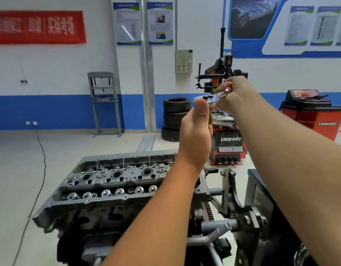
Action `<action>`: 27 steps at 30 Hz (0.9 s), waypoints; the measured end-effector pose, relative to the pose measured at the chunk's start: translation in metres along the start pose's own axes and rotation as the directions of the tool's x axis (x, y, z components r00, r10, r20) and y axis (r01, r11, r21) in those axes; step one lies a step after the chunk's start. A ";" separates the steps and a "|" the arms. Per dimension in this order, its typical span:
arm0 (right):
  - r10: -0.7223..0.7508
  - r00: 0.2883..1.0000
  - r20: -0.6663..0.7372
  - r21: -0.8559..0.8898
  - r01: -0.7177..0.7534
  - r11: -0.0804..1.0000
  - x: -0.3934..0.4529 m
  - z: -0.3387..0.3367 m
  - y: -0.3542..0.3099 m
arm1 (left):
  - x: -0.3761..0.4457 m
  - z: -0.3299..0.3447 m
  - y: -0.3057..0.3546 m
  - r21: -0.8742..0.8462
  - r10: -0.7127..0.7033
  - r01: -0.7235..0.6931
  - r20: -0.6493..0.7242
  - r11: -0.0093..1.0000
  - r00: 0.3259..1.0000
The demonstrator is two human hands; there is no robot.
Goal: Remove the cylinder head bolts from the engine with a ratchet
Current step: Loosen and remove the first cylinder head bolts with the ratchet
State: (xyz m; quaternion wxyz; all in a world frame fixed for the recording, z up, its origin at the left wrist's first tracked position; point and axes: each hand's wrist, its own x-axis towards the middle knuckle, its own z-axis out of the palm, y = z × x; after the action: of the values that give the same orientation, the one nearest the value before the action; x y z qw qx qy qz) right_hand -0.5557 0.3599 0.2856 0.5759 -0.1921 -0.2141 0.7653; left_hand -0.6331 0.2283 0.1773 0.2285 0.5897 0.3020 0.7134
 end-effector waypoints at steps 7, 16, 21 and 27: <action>0.069 0.962 0.266 0.082 -0.094 0.992 -0.052 0.014 0.062 | 0.001 -0.009 -0.002 -0.081 0.046 -0.052 -0.075 0.995 0.996; -0.287 0.955 0.079 0.040 0.285 0.958 -0.111 -0.002 0.092 | 0.001 -0.012 -0.003 -0.278 -0.090 0.047 -0.146 0.959 0.985; -0.481 0.872 0.090 0.050 0.478 0.877 -0.124 -0.006 0.106 | 0.001 -0.012 -0.001 -0.186 -0.206 0.160 -0.266 0.970 0.942; -0.086 0.992 0.096 -0.198 0.104 0.975 -0.106 0.003 0.072 | -0.007 -0.008 -0.008 -0.040 0.005 -0.009 -0.090 0.999 0.996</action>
State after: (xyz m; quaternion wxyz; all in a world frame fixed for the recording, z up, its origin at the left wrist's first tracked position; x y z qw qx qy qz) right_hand -0.5873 0.2394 0.2536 0.5794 -0.2060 -0.3245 0.7188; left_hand -0.6400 0.2282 0.1661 0.2243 0.5534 0.2953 0.7458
